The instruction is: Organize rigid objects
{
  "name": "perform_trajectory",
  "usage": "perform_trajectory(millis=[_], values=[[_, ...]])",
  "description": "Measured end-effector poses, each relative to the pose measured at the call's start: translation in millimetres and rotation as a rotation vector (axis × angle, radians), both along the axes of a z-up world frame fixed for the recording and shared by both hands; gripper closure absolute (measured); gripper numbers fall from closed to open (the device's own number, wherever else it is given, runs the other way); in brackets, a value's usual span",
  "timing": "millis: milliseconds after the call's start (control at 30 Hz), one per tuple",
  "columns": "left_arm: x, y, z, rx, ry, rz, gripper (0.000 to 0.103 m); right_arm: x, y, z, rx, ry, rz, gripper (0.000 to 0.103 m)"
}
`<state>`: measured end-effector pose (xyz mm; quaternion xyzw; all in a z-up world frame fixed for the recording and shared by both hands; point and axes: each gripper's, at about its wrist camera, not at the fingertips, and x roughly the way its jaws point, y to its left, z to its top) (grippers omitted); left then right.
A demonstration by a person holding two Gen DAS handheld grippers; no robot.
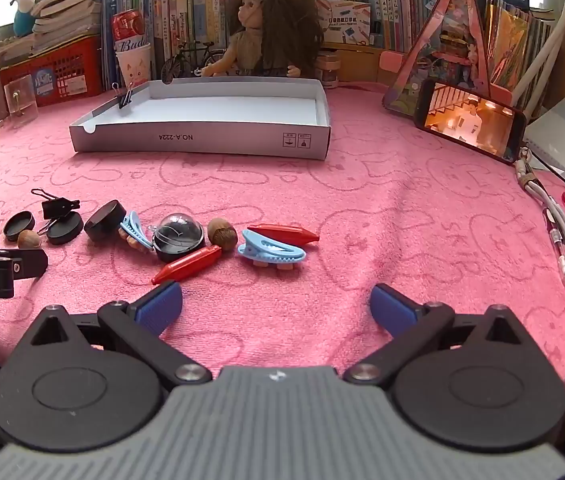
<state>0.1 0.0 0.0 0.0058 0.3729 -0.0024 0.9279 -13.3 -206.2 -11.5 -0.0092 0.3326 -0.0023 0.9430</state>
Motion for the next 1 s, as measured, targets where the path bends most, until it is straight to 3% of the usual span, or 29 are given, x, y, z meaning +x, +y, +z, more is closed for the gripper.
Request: perform_trajectory(millis=[1000], values=[[0.1, 0.1, 0.0, -0.004, 0.004, 0.0, 0.0, -1.1, 1.0, 0.2, -0.002, 0.004, -0.001, 0.0]])
